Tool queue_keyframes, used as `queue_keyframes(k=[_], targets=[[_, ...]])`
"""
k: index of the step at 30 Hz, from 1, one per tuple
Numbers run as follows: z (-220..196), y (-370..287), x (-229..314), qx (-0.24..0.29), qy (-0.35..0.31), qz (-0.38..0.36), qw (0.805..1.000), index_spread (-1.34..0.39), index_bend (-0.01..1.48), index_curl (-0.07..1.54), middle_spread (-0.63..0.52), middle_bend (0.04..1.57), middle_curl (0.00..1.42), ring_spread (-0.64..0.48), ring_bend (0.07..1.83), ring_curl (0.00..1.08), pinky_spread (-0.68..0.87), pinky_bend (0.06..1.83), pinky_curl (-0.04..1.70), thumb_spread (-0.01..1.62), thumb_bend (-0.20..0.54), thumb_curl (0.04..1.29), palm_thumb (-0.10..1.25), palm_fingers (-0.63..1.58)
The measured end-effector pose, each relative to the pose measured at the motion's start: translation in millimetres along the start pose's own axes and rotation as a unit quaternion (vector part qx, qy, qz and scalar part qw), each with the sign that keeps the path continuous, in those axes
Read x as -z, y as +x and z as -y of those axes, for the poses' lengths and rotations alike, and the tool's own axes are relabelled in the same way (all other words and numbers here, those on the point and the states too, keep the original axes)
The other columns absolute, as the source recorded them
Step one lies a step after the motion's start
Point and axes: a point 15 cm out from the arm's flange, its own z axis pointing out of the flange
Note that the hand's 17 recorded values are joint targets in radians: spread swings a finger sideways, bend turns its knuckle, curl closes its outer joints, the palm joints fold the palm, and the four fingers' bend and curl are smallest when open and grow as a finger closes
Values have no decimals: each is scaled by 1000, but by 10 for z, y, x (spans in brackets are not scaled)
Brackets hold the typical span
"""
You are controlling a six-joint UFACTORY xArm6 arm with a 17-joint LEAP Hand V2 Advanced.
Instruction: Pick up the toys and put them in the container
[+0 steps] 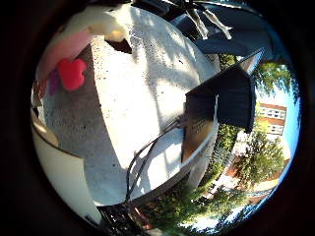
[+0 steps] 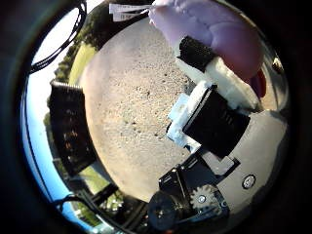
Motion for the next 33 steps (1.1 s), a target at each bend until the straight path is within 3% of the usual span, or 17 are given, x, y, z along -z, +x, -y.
queue_keyframes(k=[2, 7, 13, 20, 26, 33], targets=[[-21, 1, 14, 15, -6, -4, 1000, -356, 315, 279, -57, 916, 622, 125, 1150, 582, 439, 990, 566, 1089, 6, 426, 803, 1101], [-191, 68, 80, 33, -37, 1, 999, -504, 390, 291, -107, 1085, 740, 35, 1285, 671, 392, 1117, 679, 1055, 49, 508, 978, 1063], [-231, 397, 855, 35, -32, 0, 999, -683, 527, 350, -141, 1210, 855, -40, 1364, 743, 324, 1255, 827, 1063, 38, 597, 1028, 967], [-469, -48, 1675, 62, -67, 77, 993, -825, 661, 450, -160, 1278, 930, -78, 1428, 786, 273, 1331, 936, 1065, 3, 665, 1030, 870], [-878, -375, 2775, 97, -92, 124, 983, -922, 739, 576, -169, 1338, 980, -98, 1496, 819, 235, 1381, 1014, 1077, -14, 718, 1002, 783], [-1042, -352, 2802, 90, -85, 141, 982, -968, 768, 748, -168, 1363, 997, -96, 1561, 834, 208, 1358, 1082, 1116, -42, 717, 851, 616]])
